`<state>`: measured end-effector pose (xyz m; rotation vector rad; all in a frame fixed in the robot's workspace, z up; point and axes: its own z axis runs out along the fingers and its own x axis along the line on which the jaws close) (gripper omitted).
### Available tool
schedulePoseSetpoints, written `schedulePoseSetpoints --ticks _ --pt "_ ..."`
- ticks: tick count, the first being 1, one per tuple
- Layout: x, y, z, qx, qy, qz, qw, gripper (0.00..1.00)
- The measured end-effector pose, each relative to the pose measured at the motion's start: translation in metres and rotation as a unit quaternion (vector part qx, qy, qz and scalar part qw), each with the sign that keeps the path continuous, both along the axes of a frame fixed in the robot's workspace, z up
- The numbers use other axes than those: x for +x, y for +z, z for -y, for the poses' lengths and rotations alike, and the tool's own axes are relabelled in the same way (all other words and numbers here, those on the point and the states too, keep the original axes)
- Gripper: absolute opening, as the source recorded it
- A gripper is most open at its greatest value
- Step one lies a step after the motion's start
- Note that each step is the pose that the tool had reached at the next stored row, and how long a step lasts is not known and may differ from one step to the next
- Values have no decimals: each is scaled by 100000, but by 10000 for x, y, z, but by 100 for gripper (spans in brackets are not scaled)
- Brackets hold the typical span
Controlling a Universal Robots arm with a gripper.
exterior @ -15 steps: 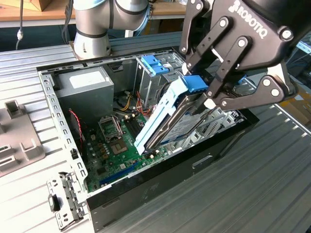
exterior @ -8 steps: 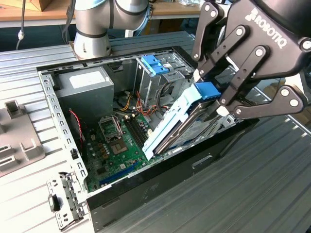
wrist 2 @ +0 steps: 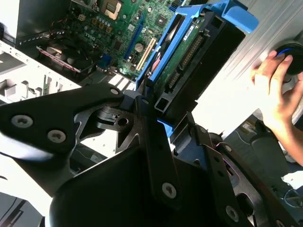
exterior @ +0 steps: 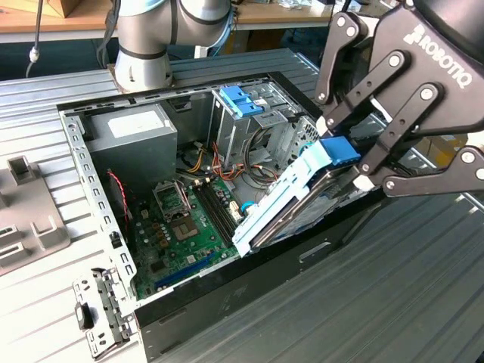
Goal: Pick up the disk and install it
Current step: 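Pick up the disk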
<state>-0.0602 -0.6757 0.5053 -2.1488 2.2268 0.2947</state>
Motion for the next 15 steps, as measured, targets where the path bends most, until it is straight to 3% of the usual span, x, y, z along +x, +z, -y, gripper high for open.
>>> schedulePoseSetpoints --ticks 15 --pt "137 -19 251 41 -43 -229 100000 37"
